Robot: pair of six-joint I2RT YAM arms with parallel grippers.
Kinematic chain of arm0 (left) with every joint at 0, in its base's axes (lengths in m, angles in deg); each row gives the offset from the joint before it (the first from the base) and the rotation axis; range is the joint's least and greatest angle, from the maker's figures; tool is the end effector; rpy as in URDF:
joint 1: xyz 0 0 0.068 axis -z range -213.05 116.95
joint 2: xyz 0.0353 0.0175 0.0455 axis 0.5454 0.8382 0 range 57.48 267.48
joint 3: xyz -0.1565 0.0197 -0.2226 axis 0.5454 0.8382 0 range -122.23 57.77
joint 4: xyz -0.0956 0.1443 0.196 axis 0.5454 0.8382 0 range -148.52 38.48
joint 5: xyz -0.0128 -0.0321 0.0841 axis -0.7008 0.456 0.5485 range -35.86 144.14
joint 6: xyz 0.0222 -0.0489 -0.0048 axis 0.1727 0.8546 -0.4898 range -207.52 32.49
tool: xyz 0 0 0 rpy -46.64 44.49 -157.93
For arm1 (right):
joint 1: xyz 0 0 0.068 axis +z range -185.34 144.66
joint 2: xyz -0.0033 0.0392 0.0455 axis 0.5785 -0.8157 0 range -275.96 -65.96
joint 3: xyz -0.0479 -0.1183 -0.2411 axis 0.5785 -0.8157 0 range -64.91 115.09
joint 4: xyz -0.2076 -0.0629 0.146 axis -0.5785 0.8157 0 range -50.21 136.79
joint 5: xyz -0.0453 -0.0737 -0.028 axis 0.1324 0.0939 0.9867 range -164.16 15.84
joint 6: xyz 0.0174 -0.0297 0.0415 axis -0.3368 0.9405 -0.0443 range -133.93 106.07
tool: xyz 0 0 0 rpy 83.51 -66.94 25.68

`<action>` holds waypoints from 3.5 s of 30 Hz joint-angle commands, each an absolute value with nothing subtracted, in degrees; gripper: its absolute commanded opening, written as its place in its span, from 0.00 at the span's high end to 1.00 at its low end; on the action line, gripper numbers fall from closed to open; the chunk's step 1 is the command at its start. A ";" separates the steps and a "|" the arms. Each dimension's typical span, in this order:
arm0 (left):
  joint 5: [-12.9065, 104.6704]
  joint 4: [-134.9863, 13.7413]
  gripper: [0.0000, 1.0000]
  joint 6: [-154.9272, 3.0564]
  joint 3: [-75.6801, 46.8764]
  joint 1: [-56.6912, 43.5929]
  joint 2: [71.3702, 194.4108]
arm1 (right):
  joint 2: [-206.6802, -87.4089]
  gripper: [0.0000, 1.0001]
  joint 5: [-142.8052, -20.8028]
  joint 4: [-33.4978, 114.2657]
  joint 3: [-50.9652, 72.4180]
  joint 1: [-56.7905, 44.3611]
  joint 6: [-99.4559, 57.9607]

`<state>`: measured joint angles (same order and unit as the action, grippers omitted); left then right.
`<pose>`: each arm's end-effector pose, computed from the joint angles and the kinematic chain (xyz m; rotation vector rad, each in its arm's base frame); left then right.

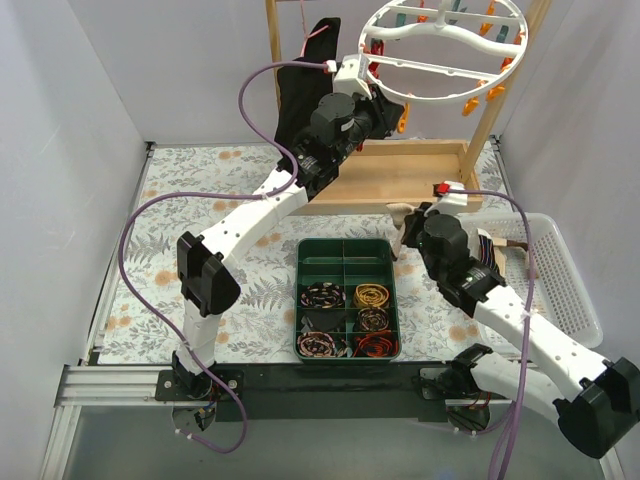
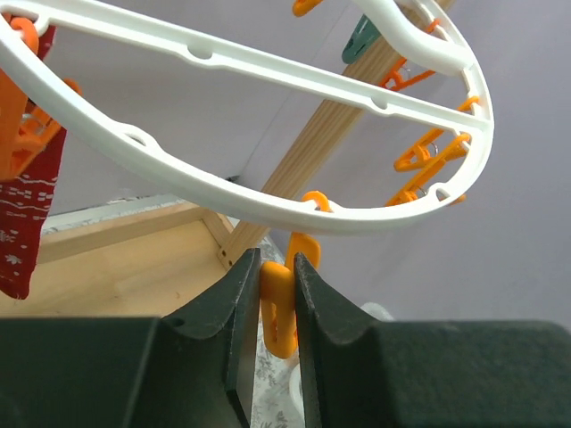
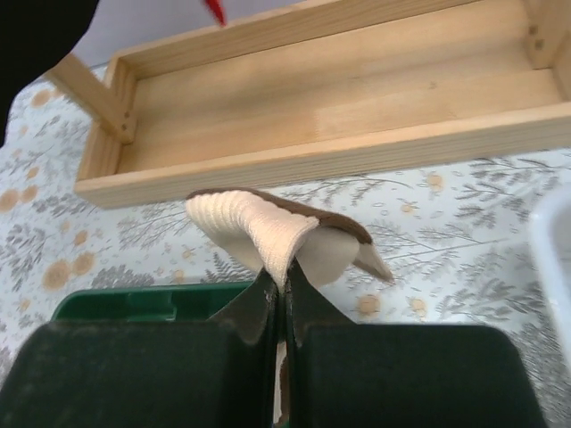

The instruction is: Remove the socks clipped to the hanger

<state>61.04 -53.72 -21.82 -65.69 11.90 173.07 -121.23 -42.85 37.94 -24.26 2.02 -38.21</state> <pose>0.3411 -0.3346 0.4505 -0.4126 1.6534 -1.4174 0.1890 0.1210 0.3037 0.1872 1.7600 0.2911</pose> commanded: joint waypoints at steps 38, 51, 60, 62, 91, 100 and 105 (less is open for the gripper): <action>43.95 -53.24 1.00 -11.40 -60.71 18.19 162.43 | -115.61 0.02 -66.70 49.57 -16.92 -31.86 -31.52; 44.83 -53.33 1.00 -12.10 -60.88 18.19 162.07 | -139.85 0.05 -80.56 6.94 -16.14 -16.18 -25.62; 44.74 -54.47 1.00 -11.32 -61.15 18.19 162.43 | -161.40 0.11 -86.73 -2.04 -1.29 -14.86 -25.10; 44.39 -54.48 1.00 -11.14 -61.24 18.19 162.60 | -164.48 0.11 -86.38 -2.31 0.56 -14.69 -25.18; 41.14 -56.06 0.40 -11.05 -46.58 18.19 150.57 | -160.63 0.99 -86.47 -0.12 -0.39 -7.84 -42.41; 43.15 -55.80 0.42 -11.57 -39.00 18.19 139.68 | -154.74 0.99 -88.22 3.22 -5.31 -4.67 -49.52; 46.23 -52.20 0.43 -14.91 -38.30 18.10 136.59 | -151.49 0.99 -90.15 3.40 -9.35 -3.00 -51.37</action>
<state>43.62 -55.49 -11.55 -38.72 18.26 139.94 -155.22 -87.66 3.74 -6.82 -4.36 -48.37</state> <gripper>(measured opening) 0.570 0.024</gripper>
